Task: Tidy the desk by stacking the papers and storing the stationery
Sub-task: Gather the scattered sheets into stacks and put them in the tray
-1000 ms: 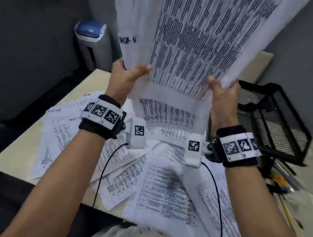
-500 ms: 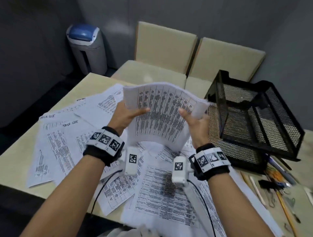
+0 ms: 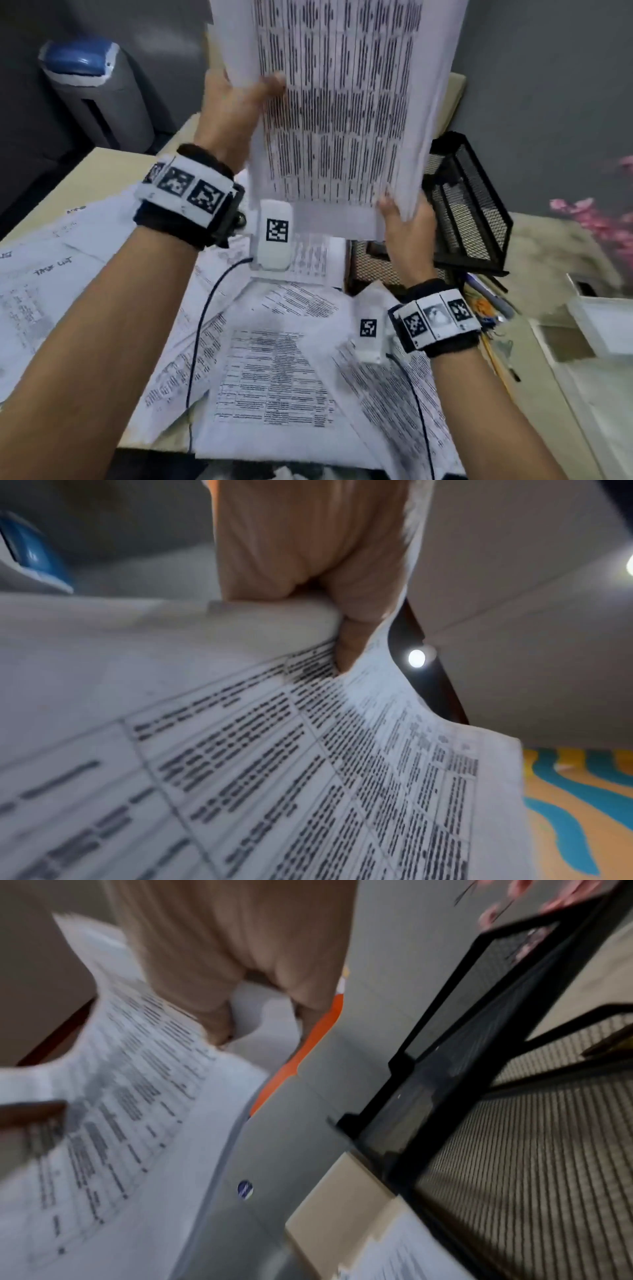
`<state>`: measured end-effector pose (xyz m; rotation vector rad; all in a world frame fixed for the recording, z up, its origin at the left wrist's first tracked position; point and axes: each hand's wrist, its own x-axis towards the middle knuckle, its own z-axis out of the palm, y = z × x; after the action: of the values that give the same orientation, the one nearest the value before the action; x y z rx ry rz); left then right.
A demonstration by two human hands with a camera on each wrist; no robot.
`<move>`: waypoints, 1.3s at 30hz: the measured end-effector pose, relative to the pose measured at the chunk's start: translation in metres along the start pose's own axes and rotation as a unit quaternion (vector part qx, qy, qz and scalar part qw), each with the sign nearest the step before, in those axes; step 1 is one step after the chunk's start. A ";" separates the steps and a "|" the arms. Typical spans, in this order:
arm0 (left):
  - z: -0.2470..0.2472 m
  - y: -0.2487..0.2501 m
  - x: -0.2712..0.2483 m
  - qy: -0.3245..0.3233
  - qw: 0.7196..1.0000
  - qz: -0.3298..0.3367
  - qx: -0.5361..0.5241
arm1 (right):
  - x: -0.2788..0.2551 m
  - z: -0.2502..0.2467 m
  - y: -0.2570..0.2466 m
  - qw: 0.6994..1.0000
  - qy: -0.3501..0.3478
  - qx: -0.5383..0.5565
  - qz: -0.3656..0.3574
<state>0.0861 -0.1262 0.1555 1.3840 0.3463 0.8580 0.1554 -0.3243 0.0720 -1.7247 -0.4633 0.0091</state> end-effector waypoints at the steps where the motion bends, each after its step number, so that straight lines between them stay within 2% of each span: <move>1: 0.020 -0.002 0.003 -0.018 1.000 -0.020 -0.004 | 0.006 -0.017 -0.001 0.999 0.041 -0.013 -0.012; 3: 0.062 -0.014 0.001 -0.087 0.992 -0.092 0.005 | 0.023 -0.050 0.004 0.994 0.103 -0.033 0.006; 5: 0.100 -0.036 -0.011 -0.144 0.972 -0.163 0.092 | 0.041 -0.082 0.015 0.988 0.125 -0.078 0.049; 7: 0.130 -0.058 -0.026 -0.160 0.951 -0.162 0.209 | 0.054 -0.108 0.027 0.982 0.115 -0.120 0.085; 10: 0.165 -0.085 -0.045 -0.165 0.937 -0.123 0.282 | 0.070 -0.126 0.048 0.971 0.073 -0.180 0.137; 12: 0.181 -0.102 -0.051 -0.181 0.910 -0.109 0.357 | 0.079 -0.131 0.060 0.961 0.037 -0.222 0.161; 15: 0.192 -0.126 -0.052 -0.211 0.847 -0.114 0.474 | 0.087 -0.133 0.078 0.940 -0.015 -0.302 0.158; 19: 0.199 -0.145 -0.064 -0.220 0.765 -0.179 0.578 | 0.083 -0.135 0.099 0.894 -0.065 -0.429 0.112; 21: 0.197 -0.147 -0.071 -0.216 0.742 -0.150 0.616 | 0.076 -0.137 0.104 0.877 -0.068 -0.471 0.065; 22: 0.195 -0.147 -0.073 -0.219 0.735 -0.113 0.632 | 0.073 -0.138 0.104 0.878 -0.061 -0.473 0.044; 24: 0.187 -0.143 -0.079 -0.236 0.730 -0.025 0.641 | 0.061 -0.139 0.102 0.899 -0.034 -0.437 0.012; 25: 0.181 -0.138 -0.083 -0.233 0.738 0.014 0.633 | 0.052 -0.138 0.099 0.916 -0.014 -0.402 -0.007; 27: 0.164 -0.128 -0.091 -0.188 0.778 0.068 0.596 | 0.026 -0.134 0.092 0.943 -0.004 -0.328 -0.050; 29: 0.140 -0.121 -0.100 -0.118 0.821 0.079 0.554 | -0.004 -0.126 0.092 0.947 -0.066 -0.308 -0.072; 31: 0.109 -0.124 -0.109 -0.075 0.841 0.045 0.535 | -0.027 -0.115 0.104 0.933 -0.141 -0.329 -0.045; 33: 0.069 -0.137 -0.118 -0.082 0.828 -0.036 0.553 | -0.040 -0.106 0.126 0.910 -0.196 -0.363 0.041; 35: 0.026 -0.154 -0.129 -0.106 0.782 -0.157 0.593 | -0.049 -0.099 0.146 0.868 -0.257 -0.406 0.128; 37: -0.015 -0.168 -0.145 -0.094 0.728 -0.267 0.625 | -0.058 -0.094 0.161 0.827 -0.299 -0.445 0.166; 39: -0.052 -0.176 -0.162 -0.081 0.686 -0.346 0.634 | -0.063 -0.091 0.170 0.823 -0.283 -0.452 0.196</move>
<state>0.0008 -0.1945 -0.0636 2.2909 1.4001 -0.3297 0.1720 -0.4522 -0.0847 -2.7531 -0.5802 0.7238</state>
